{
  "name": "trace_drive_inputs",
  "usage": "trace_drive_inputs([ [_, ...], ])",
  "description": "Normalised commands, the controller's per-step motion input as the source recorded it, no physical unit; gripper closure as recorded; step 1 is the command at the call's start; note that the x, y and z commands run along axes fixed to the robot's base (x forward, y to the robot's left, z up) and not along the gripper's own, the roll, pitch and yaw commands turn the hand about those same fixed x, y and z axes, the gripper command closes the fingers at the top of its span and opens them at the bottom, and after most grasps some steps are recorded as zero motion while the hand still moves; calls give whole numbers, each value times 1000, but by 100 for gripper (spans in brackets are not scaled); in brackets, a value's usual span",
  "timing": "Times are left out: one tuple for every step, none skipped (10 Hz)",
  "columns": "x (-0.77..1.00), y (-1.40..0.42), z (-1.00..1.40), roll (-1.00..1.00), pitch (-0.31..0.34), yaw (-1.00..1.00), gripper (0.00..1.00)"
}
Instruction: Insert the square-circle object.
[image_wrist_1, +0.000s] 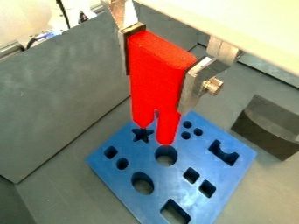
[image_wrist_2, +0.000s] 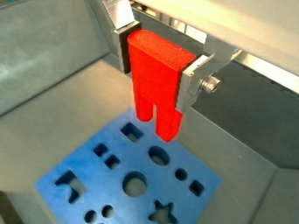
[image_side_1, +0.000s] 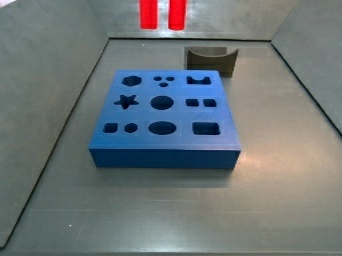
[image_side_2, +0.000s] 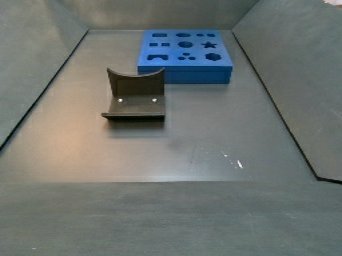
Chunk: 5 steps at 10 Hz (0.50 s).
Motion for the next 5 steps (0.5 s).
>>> trace_drive_inputs([
  [-491, -403, -997, 140, -64, 0, 100],
  [-551, -400, -1000, 113, -16, 0, 100],
  [-620, -360, -1000, 101, -3, 63, 100],
  [-531, -69, -1000, 14, -21, 80, 100],
  [-451, 0, -1000, 9, -39, 71, 100],
])
